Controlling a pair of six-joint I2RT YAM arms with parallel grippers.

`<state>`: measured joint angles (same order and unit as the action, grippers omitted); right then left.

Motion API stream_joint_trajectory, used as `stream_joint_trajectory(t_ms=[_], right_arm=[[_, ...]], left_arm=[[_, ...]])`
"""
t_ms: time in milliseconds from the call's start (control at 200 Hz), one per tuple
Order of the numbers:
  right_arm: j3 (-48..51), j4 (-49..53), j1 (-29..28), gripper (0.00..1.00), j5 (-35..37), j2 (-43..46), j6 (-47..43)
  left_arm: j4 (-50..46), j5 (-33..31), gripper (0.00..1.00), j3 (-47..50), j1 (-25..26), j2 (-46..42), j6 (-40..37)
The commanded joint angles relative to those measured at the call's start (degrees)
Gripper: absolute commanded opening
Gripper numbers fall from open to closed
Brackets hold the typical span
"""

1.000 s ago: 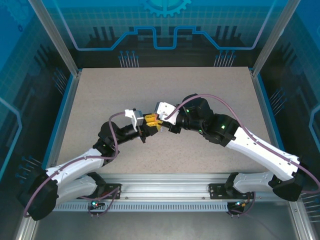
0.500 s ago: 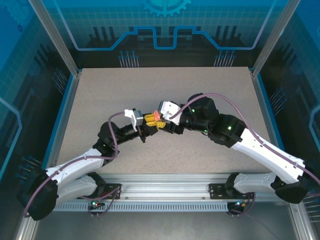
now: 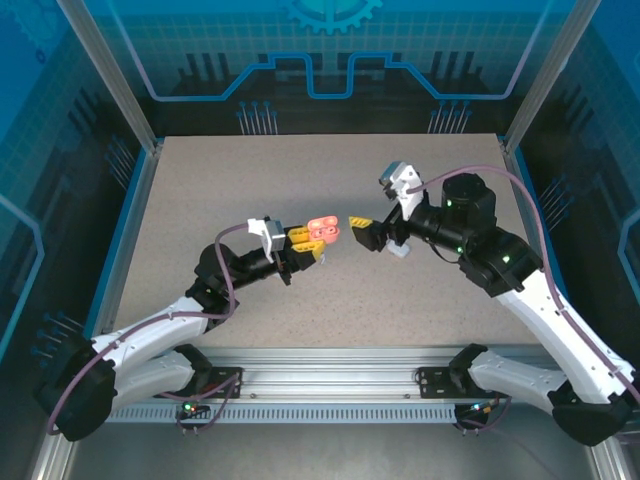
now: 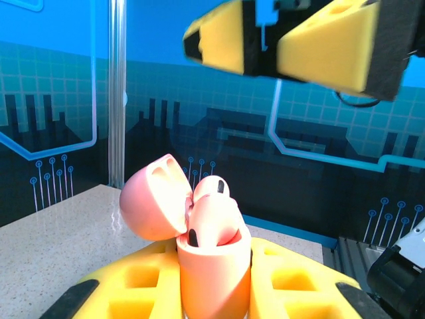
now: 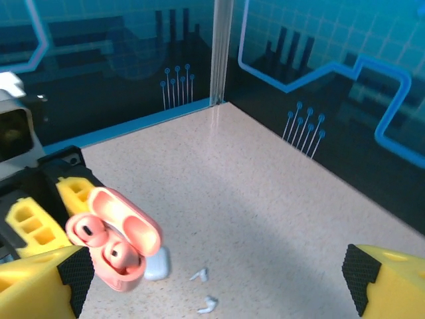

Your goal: Insert wireless bluetooth earbuds into charging case

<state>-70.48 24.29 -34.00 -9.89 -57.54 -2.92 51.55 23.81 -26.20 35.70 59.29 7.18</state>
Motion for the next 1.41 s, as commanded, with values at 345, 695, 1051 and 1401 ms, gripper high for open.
stream_joint_trajectory(t_ms=[345, 695, 1051, 1401], right_arm=[[5.8, -9.2, 5.8, 1.00, -28.6, -4.9, 22.4], [0.7, -5.9, 4.9, 0.96, -37.0, -11.0, 24.5], [-0.7, -4.8, 3.2, 0.83, -39.8, -10.7, 21.0], [-1.0, -4.9, 3.1, 0.82, -36.9, -8.6, 18.4]], left_arm=[[6.0, 2.2, 0.00, -1.5, 0.2, 1.2, 0.3], [8.8, 3.3, 0.00, -3.6, 0.2, 4.6, -0.5], [10.8, 3.4, 0.00, -4.4, 0.2, 7.3, 0.4], [11.1, 3.3, 0.00, -4.0, 0.2, 7.8, 1.0]])
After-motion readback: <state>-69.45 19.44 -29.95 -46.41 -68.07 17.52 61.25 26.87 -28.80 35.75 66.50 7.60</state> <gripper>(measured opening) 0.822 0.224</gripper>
